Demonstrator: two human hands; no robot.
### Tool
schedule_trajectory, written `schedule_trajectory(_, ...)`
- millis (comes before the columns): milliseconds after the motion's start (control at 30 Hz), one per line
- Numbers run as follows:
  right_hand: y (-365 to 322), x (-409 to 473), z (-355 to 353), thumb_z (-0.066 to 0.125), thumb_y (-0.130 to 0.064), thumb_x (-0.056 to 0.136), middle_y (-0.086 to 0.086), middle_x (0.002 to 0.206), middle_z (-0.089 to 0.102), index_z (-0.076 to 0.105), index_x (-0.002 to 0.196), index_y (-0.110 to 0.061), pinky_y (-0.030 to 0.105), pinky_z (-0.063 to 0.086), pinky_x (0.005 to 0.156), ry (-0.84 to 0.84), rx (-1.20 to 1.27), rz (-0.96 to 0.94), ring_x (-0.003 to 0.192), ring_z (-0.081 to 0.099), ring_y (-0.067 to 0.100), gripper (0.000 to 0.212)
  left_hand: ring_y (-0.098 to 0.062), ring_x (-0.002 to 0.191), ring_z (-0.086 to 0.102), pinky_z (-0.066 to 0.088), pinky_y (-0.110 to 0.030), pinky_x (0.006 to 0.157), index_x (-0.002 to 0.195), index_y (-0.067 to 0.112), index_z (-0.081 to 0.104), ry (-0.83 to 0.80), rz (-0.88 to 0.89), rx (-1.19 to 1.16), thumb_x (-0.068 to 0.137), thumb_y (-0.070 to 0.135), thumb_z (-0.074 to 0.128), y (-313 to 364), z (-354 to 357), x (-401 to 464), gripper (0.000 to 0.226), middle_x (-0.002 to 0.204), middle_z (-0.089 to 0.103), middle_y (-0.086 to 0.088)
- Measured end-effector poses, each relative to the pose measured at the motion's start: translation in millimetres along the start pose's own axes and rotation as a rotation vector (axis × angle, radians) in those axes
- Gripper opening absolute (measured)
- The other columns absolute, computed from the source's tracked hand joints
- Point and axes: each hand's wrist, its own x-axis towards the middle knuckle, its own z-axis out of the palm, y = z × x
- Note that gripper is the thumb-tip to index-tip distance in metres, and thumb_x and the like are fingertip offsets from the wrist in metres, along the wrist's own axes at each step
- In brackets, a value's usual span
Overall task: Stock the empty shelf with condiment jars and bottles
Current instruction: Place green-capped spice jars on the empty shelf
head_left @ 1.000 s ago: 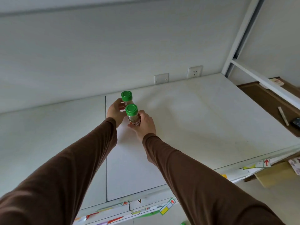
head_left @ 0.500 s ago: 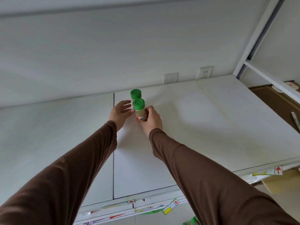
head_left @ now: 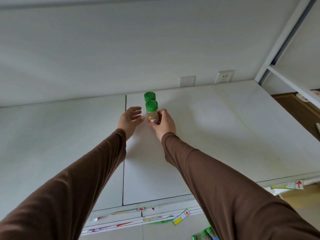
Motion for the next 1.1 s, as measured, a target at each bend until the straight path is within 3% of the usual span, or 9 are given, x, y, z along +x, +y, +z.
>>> schedule_trajectory(133, 0, -6, -10, 0.083, -0.03, 0.071, 0.007, 0.107, 0.063, 0.052, 0.109, -0.014, 0.039, 0.05, 0.082, -0.048, -0.02, -0.002, 0.099, 0.061, 0.029, 0.051, -0.018, 0.108, 0.065, 0.051, -0.032, 0.097, 0.122, 0.019, 0.062, 0.015, 0.017, 0.056, 0.085, 0.015, 0.076, 5, 0, -13, 0.039, 0.116, 0.068, -0.003)
schedule_trajectory(267, 7, -16, -31, 0.082, -0.03, 0.075, 0.011, 0.127, 0.055, 0.048, 0.129, -0.012, 0.039, 0.044, 0.097, -0.151, -0.137, -0.042, 0.117, 0.052, 0.03, 0.067, -0.016, 0.111, 0.061, 0.047, -0.029, 0.096, 0.124, 0.021, 0.062, 0.025, 0.01, 0.182, 0.085, 0.02, 0.076, 8, 0, -32, 0.042, 0.117, 0.066, 0.002)
schedule_trajectory(433, 10, -34, -74, 0.074, -0.032, 0.084, 0.011, 0.136, 0.048, 0.042, 0.14, -0.016, 0.039, 0.042, 0.102, -0.261, -0.308, -0.144, 0.125, 0.044, 0.03, 0.067, -0.017, 0.117, 0.057, 0.046, -0.034, 0.098, 0.123, 0.026, 0.062, 0.048, 0.03, 0.521, 0.085, 0.031, 0.074, 19, 7, -71, 0.041, 0.125, 0.064, 0.004)
schedule_trajectory(767, 48, -96, -184, 0.065, -0.032, 0.089, 0.008, 0.142, 0.045, 0.041, 0.143, -0.02, 0.042, 0.041, 0.105, -0.469, -0.553, -0.487, 0.131, 0.036, 0.03, 0.06, -0.022, 0.127, 0.047, 0.047, -0.041, 0.095, 0.135, 0.031, 0.051, 0.141, -0.059, 1.033, 0.088, 0.043, 0.068, 78, 102, -195, 0.052, 0.139, 0.054, 0.003)
schedule_trajectory(1100, 86, -208, -289, 0.065, -0.035, 0.088, 0.003, 0.144, 0.043, 0.042, 0.143, -0.025, 0.041, 0.043, 0.101, -0.511, -0.636, -0.731, 0.131, 0.036, 0.028, 0.06, -0.024, 0.13, 0.046, 0.046, -0.045, 0.102, 0.141, 0.028, 0.047, 0.172, -0.143, 1.19, 0.086, 0.041, 0.067, 113, 196, -359, 0.06, 0.144, 0.05, 0.003)
